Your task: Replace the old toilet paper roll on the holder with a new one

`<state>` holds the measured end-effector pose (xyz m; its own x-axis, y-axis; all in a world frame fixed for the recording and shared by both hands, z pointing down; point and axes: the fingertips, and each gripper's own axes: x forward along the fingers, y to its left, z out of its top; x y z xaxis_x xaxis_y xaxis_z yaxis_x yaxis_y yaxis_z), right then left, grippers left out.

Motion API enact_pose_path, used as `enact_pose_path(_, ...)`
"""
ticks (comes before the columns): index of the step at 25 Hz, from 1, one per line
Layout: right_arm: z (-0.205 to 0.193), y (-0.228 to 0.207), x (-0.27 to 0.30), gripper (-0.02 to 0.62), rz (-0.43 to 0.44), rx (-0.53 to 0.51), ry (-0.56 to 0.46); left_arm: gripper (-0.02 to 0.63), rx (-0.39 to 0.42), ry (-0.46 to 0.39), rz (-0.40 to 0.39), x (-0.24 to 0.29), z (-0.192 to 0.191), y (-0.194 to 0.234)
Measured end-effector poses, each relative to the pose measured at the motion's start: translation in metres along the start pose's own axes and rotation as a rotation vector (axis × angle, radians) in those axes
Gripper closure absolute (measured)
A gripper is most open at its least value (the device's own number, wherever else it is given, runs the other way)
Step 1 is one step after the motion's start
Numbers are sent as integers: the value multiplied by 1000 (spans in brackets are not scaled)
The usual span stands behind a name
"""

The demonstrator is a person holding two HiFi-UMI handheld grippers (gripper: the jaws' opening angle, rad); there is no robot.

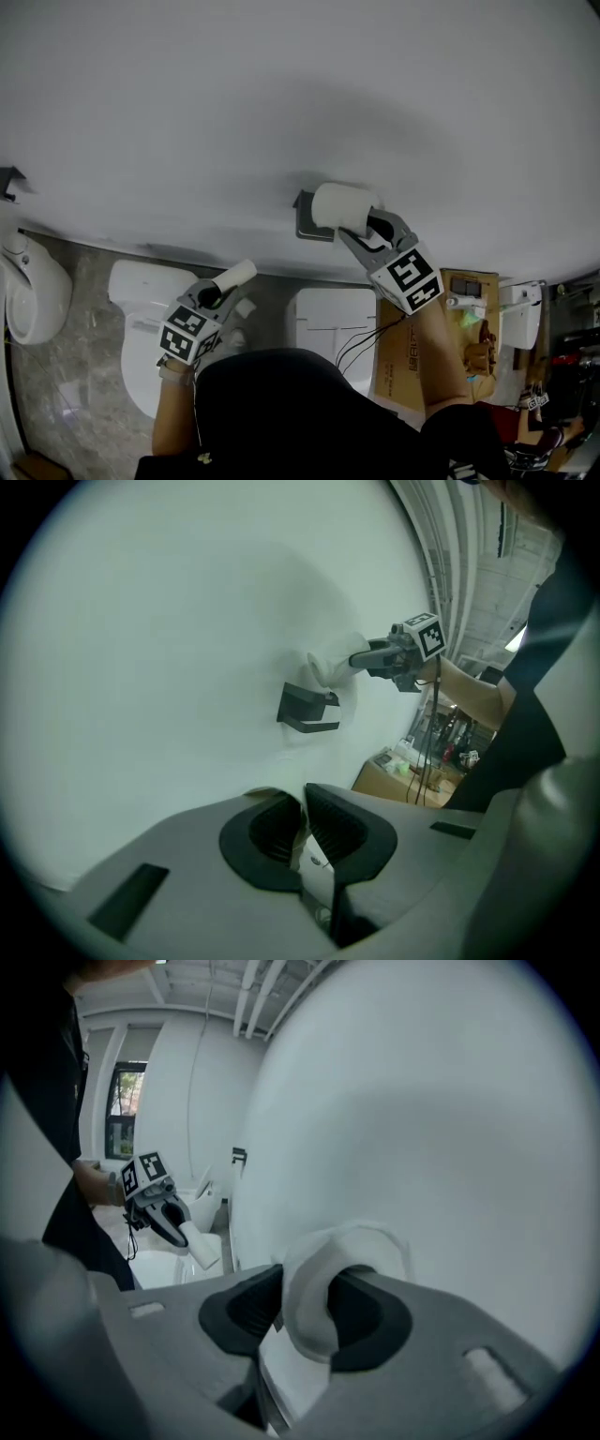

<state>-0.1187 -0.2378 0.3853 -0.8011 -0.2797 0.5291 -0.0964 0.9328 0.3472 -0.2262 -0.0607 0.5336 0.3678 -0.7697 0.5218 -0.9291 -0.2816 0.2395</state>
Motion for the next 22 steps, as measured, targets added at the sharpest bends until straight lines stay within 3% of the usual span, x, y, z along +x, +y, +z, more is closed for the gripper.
enact_pose_path(8, -13, -7, 22, 449, 118, -137, 219, 574, -43, -21, 24, -5, -12, 8)
enact_pose_path(22, -13, -1, 33, 448, 219, -287, 418, 574, -77, -36, 43, -8, -21, 13)
